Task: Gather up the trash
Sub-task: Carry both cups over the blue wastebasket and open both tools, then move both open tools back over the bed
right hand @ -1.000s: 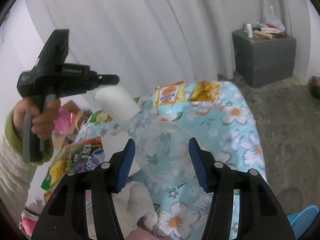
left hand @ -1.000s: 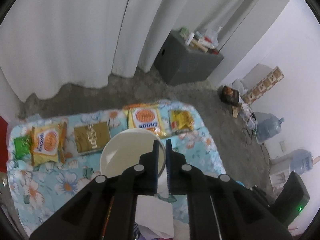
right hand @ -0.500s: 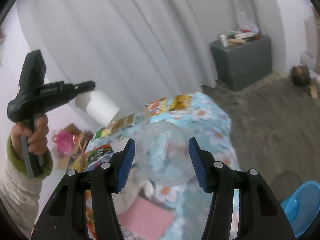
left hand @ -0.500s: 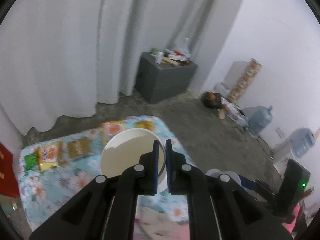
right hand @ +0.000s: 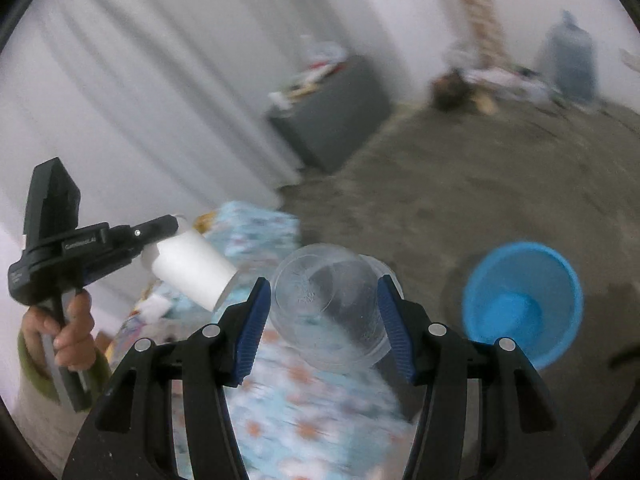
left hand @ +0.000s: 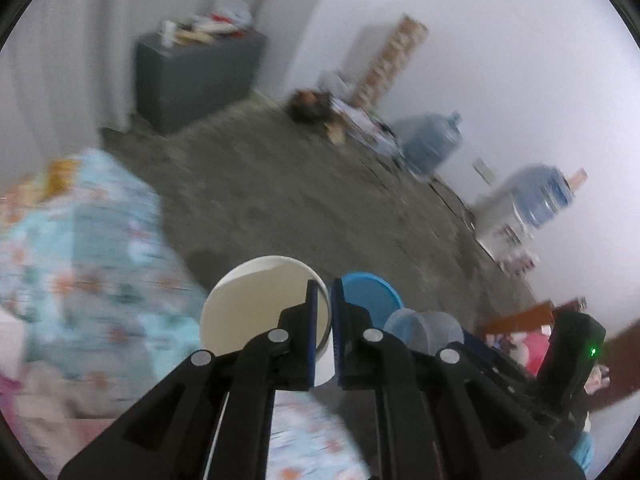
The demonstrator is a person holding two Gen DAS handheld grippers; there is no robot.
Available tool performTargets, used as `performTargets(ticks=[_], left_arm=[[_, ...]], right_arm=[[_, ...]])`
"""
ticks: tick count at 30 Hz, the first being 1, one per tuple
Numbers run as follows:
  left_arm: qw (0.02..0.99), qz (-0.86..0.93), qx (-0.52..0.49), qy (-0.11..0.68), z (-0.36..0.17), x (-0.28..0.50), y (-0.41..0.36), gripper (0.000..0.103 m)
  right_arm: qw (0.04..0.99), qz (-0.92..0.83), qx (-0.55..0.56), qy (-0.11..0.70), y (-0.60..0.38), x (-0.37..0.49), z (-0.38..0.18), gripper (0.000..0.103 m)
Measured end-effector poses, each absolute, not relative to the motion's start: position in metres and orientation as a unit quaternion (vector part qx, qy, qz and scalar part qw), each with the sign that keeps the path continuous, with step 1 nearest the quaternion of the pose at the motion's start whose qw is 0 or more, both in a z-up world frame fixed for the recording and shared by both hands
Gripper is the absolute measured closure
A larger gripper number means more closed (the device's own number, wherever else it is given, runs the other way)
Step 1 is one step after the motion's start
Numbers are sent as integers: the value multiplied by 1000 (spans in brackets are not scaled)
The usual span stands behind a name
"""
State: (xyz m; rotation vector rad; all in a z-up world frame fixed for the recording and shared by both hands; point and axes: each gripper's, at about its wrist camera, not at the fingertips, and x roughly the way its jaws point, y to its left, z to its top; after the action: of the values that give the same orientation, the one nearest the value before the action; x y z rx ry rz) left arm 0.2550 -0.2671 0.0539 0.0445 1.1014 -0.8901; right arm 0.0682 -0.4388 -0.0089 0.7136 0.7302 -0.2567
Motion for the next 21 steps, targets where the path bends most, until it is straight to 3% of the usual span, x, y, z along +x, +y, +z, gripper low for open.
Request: performTargets(ticks=[6, 16, 17, 19, 21], left_arm=[[719, -431, 41, 544, -5, 224, -379, 97], [692, -449, 74, 561, -77, 192, -487, 95], [689, -450, 77, 563, -83, 190, -492, 92], [682, -449, 89, 570, -96, 185, -503, 65], [685, -443, 92, 571, -103, 182, -507, 57]], right_arm=[[823, -199, 399, 352, -493, 35, -56, 51], [773, -261, 466, 343, -566, 23, -115, 49], [769, -266, 470, 341, -573, 27, -124, 46], [764, -279, 469, 343, -580, 20, -134, 35], [755, -295, 464, 357, -584, 17, -146, 35]])
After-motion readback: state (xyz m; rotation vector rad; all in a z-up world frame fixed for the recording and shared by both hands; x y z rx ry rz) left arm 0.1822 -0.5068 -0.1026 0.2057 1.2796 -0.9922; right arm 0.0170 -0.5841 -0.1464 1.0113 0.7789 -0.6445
